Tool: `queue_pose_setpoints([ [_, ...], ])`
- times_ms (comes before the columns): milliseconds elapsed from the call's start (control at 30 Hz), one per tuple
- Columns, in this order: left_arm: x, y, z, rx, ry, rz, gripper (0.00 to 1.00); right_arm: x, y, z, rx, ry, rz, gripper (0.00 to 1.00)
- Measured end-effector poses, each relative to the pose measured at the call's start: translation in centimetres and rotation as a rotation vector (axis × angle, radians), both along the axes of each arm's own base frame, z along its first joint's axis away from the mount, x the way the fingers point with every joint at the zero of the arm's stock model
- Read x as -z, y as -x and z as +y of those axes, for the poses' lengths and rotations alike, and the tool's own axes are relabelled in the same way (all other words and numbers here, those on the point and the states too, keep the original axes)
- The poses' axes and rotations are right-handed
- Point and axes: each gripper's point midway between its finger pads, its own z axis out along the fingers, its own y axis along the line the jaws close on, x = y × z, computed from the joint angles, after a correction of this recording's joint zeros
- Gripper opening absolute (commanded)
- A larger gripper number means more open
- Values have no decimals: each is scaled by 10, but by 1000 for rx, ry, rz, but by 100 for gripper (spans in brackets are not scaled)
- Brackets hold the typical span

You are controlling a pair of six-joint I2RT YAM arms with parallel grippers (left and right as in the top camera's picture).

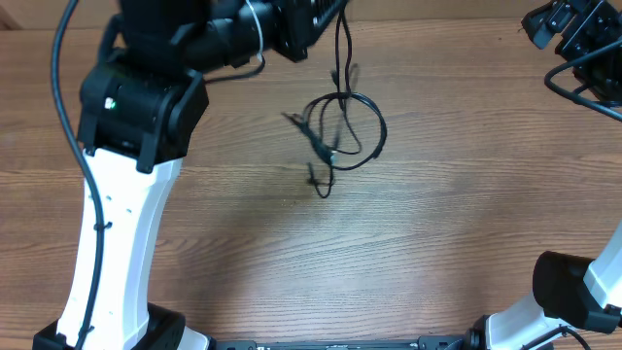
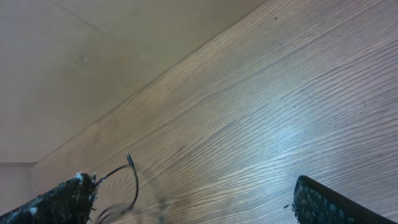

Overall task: Untangle cables
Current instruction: 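Lift the cable with the left gripper and drag it toward the back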

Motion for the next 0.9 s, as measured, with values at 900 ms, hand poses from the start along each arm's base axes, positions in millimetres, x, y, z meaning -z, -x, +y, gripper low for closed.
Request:
queue_pose_setpoints([
  [900, -11, -29, 38, -233, 21, -11, 4, 0, 0, 0, 0, 0, 0, 100],
])
